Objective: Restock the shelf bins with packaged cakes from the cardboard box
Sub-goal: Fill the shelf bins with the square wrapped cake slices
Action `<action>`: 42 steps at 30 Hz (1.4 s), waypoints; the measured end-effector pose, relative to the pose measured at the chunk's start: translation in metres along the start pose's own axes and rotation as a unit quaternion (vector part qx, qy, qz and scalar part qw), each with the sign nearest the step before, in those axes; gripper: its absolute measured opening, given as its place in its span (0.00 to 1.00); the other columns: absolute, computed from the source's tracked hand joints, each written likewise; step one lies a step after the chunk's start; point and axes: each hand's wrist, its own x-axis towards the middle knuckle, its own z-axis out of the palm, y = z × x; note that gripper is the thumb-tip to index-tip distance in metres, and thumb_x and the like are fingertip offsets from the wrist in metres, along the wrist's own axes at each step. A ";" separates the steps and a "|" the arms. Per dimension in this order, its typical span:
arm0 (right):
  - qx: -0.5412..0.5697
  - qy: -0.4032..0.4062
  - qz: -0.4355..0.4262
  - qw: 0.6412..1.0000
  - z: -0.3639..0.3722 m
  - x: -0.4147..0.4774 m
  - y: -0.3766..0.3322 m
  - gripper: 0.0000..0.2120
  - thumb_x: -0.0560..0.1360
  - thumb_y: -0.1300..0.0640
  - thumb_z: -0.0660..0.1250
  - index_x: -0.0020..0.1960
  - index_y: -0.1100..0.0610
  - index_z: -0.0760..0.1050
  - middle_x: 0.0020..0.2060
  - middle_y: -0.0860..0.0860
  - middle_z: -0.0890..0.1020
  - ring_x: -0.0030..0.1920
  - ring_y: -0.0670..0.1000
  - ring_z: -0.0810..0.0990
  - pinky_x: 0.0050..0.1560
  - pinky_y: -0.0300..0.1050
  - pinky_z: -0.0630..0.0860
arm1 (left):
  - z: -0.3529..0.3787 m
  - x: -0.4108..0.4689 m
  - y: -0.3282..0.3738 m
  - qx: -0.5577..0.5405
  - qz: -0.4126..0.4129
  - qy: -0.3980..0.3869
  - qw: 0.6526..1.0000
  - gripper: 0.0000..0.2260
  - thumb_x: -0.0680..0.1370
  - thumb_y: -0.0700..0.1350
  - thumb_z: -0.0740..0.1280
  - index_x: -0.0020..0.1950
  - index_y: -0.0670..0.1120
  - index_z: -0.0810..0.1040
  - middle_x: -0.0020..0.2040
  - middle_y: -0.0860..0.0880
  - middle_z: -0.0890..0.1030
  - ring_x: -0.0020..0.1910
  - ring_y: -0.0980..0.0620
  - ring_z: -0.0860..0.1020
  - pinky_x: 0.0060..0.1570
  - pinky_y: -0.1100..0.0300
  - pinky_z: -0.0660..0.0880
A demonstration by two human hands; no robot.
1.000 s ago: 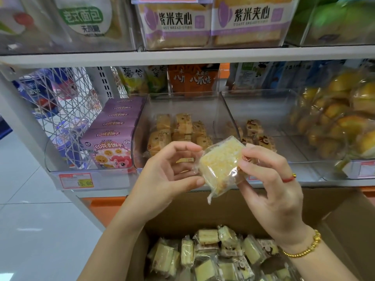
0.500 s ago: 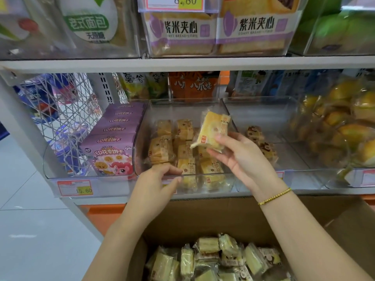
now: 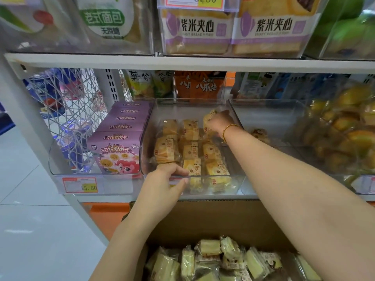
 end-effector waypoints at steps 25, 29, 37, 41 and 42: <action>-0.216 0.031 -0.105 0.970 0.014 -0.001 0.021 0.13 0.80 0.63 0.55 0.56 0.64 0.77 0.55 0.59 0.80 0.53 0.58 0.80 0.52 0.48 0.76 | -0.002 0.001 -0.005 0.004 0.027 0.000 1.000 0.06 0.78 0.47 0.67 0.50 0.60 0.77 0.46 0.69 0.74 0.47 0.76 0.69 0.43 0.80 0.62; -0.276 0.073 -0.168 0.944 0.006 -0.012 0.020 0.11 0.78 0.66 0.57 0.51 0.63 0.78 0.49 0.58 0.82 0.45 0.56 0.79 0.43 0.45 0.74 | -0.001 0.003 -0.007 0.008 0.029 0.004 1.000 0.07 0.78 0.47 0.67 0.50 0.60 0.76 0.46 0.69 0.74 0.48 0.74 0.70 0.45 0.78 0.62; -0.160 0.106 -0.322 0.927 -0.036 -0.109 0.044 0.10 0.79 0.47 0.61 0.48 0.52 0.76 0.35 0.46 0.78 0.36 0.48 0.76 0.36 0.42 0.72 | 0.013 -0.021 -0.004 -0.062 0.114 0.117 0.985 0.03 0.78 0.47 0.66 0.49 0.51 0.79 0.44 0.57 0.79 0.47 0.66 0.76 0.45 0.75 0.70; -0.125 0.041 -0.362 0.923 -0.044 -0.170 0.099 0.09 0.78 0.46 0.63 0.43 0.49 0.73 0.25 0.43 0.71 0.26 0.41 0.69 0.29 0.37 0.63 | 0.036 -0.056 -0.005 -0.028 0.168 0.091 0.981 0.15 0.78 0.51 0.62 0.35 0.45 0.74 0.33 0.52 0.75 0.34 0.56 0.73 0.36 0.65 0.69; -0.123 0.024 -0.362 0.924 -0.042 -0.179 0.114 0.09 0.78 0.46 0.64 0.43 0.49 0.74 0.24 0.44 0.71 0.26 0.41 0.70 0.28 0.39 0.64 | 0.041 -0.059 -0.005 0.001 0.152 0.036 0.988 0.17 0.79 0.52 0.62 0.34 0.44 0.74 0.31 0.50 0.75 0.32 0.54 0.73 0.36 0.61 0.70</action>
